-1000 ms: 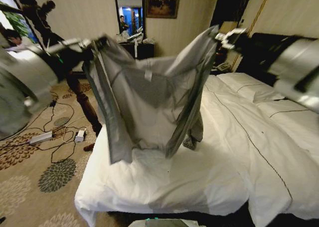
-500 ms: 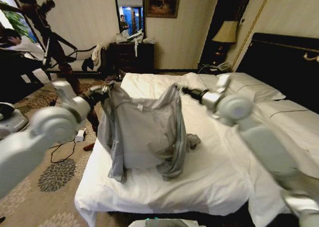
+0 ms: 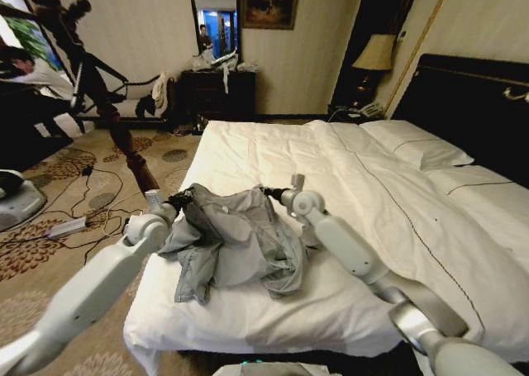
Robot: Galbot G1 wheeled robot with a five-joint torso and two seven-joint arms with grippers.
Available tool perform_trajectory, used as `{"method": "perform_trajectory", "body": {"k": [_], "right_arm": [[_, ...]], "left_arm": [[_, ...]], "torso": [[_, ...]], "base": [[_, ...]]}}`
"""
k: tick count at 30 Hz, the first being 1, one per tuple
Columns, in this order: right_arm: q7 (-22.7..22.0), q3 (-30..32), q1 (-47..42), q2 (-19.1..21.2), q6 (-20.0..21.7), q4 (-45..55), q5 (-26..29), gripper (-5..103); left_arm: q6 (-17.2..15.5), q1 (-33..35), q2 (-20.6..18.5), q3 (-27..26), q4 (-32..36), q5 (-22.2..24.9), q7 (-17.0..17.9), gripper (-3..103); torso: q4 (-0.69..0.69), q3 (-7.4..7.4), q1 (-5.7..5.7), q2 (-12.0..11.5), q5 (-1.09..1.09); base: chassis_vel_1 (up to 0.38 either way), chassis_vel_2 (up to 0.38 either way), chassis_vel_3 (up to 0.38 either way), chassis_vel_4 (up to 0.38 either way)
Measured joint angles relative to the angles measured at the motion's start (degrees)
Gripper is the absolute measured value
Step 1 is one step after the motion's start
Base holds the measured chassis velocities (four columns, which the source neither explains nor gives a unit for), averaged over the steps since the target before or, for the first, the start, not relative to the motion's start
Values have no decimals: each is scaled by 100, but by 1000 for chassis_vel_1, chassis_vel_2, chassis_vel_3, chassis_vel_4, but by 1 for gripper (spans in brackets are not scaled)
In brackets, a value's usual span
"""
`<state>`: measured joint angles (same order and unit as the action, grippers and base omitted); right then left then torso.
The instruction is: Pick up the clothes from the bed and hang them on the clothes hanger.
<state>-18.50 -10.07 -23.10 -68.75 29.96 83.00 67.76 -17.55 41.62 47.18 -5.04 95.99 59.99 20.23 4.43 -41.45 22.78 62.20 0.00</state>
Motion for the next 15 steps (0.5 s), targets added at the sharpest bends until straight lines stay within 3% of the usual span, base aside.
{"method": "perform_trajectory", "body": {"k": [4, 6, 9, 14, 15], "right_arm": [[212, -39, -75, -123, -143, -210, -472, 12], [477, 23, -195, -164, -495, -405, -872, 22], [757, 141, -248, -168, -751, -539, -1234, 28], [762, 310, -304, -117, -974, -632, -1706, 49], [741, 334, -323, -82, -974, -630, -1739, 49]], "left_arm": [[12, 60, 186, -23, -111, -50, -15, 0], [17, 76, 339, -8, -213, -80, -38, 0], [27, 150, 386, -13, -256, -117, -62, 0], [38, 261, 368, -38, -285, -145, -102, 0], [43, 277, 367, -45, -289, -151, -103, 0]], "torso": [[-3, 0, -1, 1, 0], [7, 0, -1, 1, 1], [7, 0, -1, 1, 0], [-1, 1, -2, 1, 0], [0, 1, -2, 1, 1]], "base": [[0, 0, 0, 0], [0, 0, 0, 0], [0, 0, 0, 0], [0, 0, 0, 0], [0, 0, 0, 0]]}}
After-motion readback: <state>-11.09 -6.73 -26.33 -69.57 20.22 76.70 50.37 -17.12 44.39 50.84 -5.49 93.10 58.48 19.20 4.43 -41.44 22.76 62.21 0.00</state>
